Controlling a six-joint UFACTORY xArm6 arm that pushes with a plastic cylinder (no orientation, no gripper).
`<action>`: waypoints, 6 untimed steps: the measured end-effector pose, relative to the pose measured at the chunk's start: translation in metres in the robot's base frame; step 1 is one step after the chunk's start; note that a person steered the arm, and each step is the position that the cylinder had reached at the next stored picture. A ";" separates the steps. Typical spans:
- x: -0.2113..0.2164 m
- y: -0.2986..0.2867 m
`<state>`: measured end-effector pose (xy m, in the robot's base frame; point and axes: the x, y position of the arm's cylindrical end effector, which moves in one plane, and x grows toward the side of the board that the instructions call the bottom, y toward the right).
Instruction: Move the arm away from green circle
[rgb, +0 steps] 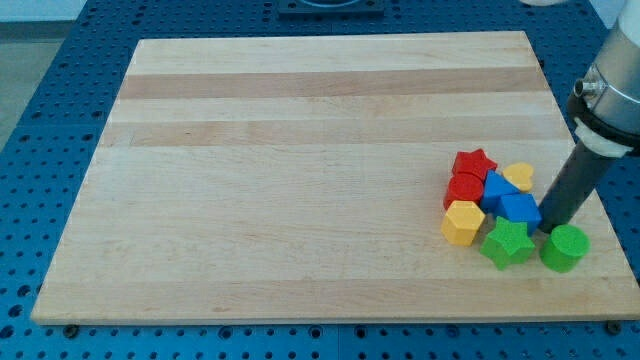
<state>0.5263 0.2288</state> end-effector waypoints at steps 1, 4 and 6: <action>-0.063 0.020; -0.171 -0.042; -0.167 -0.076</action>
